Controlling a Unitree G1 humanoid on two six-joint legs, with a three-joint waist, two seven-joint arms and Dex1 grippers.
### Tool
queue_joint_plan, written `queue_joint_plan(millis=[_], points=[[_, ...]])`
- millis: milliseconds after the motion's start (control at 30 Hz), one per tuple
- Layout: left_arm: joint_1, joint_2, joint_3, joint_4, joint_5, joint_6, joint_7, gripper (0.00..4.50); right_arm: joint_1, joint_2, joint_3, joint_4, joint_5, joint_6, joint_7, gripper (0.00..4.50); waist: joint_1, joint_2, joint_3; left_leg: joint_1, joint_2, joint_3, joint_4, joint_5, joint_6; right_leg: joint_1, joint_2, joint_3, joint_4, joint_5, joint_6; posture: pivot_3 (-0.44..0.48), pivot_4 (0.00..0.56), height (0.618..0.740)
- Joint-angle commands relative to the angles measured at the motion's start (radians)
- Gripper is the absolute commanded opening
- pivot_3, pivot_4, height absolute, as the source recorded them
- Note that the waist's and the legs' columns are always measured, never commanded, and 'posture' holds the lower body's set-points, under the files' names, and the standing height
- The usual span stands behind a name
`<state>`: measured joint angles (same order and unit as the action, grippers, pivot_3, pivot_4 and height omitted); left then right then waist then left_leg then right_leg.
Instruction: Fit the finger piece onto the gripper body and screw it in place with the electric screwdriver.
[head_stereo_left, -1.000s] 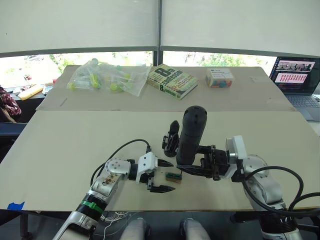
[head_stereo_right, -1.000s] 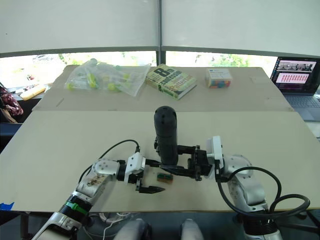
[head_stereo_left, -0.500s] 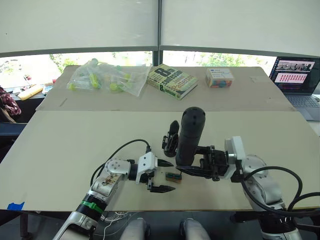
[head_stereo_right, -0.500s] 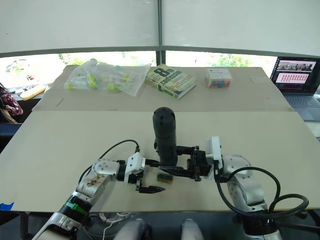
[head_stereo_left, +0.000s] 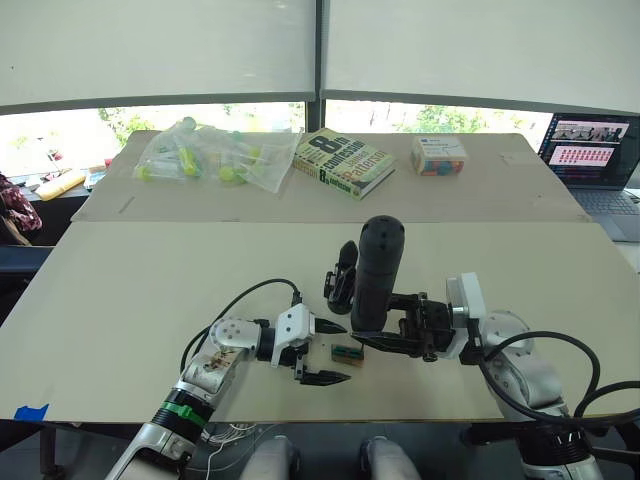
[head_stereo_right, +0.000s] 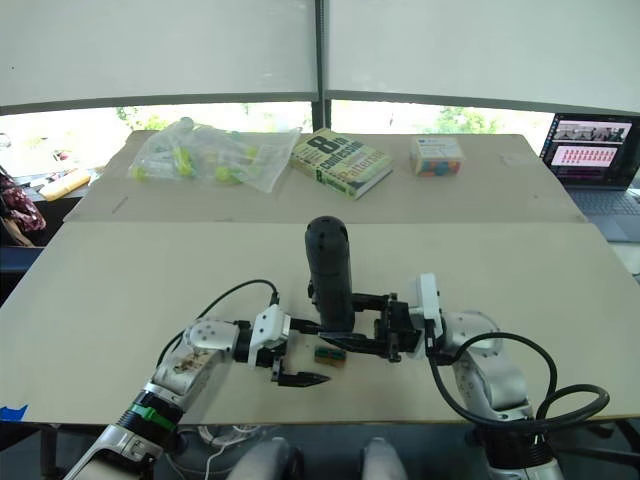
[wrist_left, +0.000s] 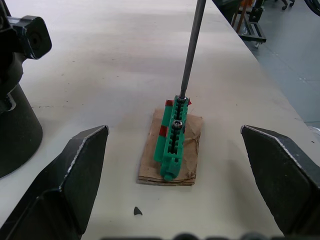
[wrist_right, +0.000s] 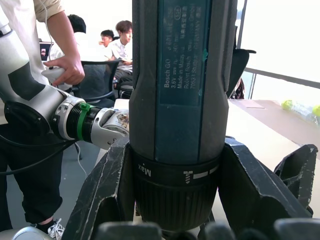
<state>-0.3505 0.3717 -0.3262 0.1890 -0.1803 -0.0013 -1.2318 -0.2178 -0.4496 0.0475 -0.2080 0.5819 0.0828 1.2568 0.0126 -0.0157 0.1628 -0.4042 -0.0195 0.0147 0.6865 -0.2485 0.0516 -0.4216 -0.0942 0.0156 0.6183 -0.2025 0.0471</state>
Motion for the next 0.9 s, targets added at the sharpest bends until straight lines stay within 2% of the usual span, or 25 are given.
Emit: queue_joint_plan(millis=[33, 900], points=[[0.023, -0.004, -0.027, 0.002, 0.007, 0.010, -0.004, 4.50, -0.003, 0.000, -0.003, -0.042, 0.018, -0.011, -0.003, 1.90, 0.000, 0.000, 0.000, 0.000, 0.000, 0.000, 0.000, 0.000, 0.000, 0.000, 0.000, 0.000, 0.000, 0.000, 0.000, 0.000, 0.150, 0.740], [0.027, -0.002, -0.026, 0.006, 0.009, 0.009, 0.002, 4.50, -0.010, 0.007, 0.020, -0.001, -0.023, -0.040, -0.018, 1.90, -0.001, 0.000, -0.001, 0.001, 0.000, 0.000, 0.000, 0.000, 0.000, 0.001, 0.000, 0.000, 0.000, 0.000, 0.000, 0.000, 0.150, 0.740]])
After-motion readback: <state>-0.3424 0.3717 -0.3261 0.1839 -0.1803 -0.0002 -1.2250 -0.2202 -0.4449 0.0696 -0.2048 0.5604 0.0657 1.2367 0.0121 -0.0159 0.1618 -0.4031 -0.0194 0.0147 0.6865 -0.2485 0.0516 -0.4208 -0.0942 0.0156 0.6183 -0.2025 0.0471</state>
